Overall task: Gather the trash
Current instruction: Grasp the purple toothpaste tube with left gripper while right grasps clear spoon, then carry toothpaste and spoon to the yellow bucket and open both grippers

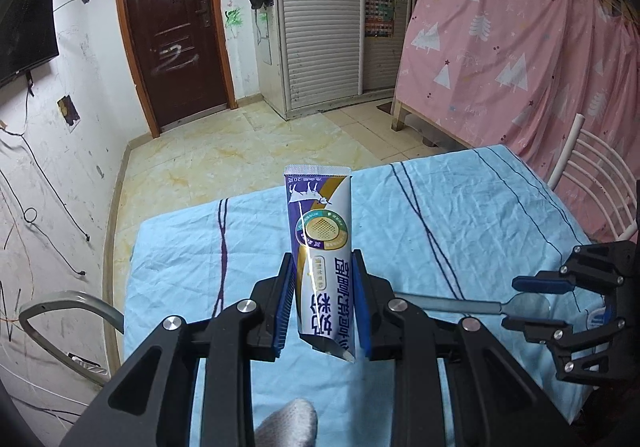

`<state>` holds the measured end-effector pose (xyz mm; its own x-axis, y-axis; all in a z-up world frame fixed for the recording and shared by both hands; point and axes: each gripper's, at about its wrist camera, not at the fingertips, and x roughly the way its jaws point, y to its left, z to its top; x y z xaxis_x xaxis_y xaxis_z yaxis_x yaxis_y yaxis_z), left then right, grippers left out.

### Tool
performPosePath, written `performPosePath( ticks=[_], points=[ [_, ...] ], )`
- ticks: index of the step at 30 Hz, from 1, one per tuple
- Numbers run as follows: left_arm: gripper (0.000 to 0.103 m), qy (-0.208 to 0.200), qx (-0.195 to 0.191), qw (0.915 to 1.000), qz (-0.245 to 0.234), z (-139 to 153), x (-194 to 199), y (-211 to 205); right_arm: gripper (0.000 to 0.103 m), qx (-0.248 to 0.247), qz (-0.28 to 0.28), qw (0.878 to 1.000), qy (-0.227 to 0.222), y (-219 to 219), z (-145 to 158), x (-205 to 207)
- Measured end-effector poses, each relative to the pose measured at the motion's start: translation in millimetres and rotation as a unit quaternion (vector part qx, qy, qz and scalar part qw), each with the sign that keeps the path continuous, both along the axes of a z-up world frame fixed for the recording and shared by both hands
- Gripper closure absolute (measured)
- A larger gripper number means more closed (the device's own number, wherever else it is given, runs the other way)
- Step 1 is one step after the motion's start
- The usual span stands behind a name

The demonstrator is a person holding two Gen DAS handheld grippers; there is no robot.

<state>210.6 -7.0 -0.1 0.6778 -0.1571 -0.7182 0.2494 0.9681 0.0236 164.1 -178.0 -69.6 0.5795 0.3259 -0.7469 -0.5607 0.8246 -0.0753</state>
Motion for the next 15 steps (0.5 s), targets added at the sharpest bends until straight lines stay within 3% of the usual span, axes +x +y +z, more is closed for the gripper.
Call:
performPosePath(
  ticks=[8, 15],
  points=[
    [0.085, -0.010, 0.017, 0.9995, -0.023, 10.0, -13.4, -40.6, 0.072, 0.045, -0.056, 0.997, -0.028, -50.5, 20.0, -10.9],
    [0.085, -0.022, 0.036, 0.9973, -0.060, 15.2, -24.4, -93.4, 0.072, 0.090, -0.119, 0.987, -0.056, -113.1, 36.8, -26.9]
  ],
)
